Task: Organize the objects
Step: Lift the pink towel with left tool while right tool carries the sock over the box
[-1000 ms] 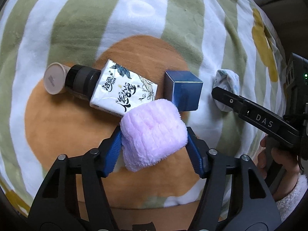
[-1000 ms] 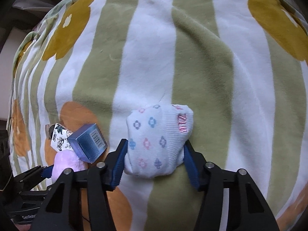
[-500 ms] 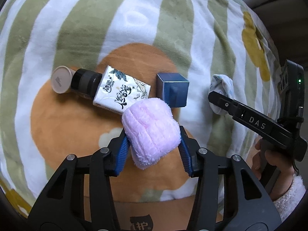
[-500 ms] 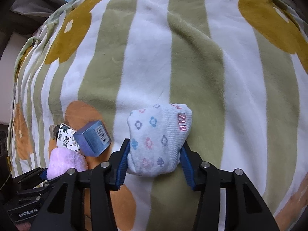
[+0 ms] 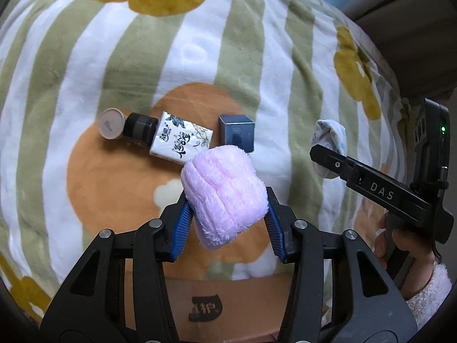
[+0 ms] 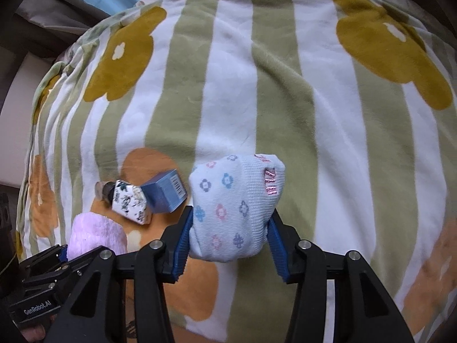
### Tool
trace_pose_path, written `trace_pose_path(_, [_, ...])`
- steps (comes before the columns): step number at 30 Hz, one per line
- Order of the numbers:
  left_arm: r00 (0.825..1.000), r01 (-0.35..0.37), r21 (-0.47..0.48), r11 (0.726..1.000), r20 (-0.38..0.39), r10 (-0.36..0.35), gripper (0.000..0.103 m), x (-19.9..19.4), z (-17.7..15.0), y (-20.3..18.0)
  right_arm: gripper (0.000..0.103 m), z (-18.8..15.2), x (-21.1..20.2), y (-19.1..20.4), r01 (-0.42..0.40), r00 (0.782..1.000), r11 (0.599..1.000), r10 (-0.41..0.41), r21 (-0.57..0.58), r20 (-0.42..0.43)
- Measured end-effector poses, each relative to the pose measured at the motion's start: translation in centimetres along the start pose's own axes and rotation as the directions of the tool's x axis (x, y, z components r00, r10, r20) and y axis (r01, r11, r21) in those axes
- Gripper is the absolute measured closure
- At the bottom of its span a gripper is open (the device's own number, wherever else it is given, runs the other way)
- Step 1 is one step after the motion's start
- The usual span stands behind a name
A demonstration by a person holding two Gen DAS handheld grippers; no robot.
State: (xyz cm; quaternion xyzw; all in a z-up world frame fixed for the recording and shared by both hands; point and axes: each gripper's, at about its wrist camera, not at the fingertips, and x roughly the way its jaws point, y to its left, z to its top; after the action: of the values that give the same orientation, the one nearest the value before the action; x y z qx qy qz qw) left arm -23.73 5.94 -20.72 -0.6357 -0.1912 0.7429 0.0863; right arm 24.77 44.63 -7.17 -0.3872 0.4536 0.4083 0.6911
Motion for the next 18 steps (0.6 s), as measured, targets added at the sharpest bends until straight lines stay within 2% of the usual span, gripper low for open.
trace_pose_path(9, [0.999, 0.005, 0.039, 0.999, 0.053, -0.007, 0.060, -4.5, -2.0, -0.2, 0.058, -0.8, -3.3, 3.5, -0.003, 0.998, 1.000, 0.002, 0.010, 0.059])
trace_pose_path(18, [0.996, -0.014, 0.081, 0.997, 0.087, 0.007, 0.060, -8.8, -5.7, 0.6, 0.058, -4.6, -7.2, 6.2, 0.010, 0.995, 1.000, -0.012, 0.014, 0.097])
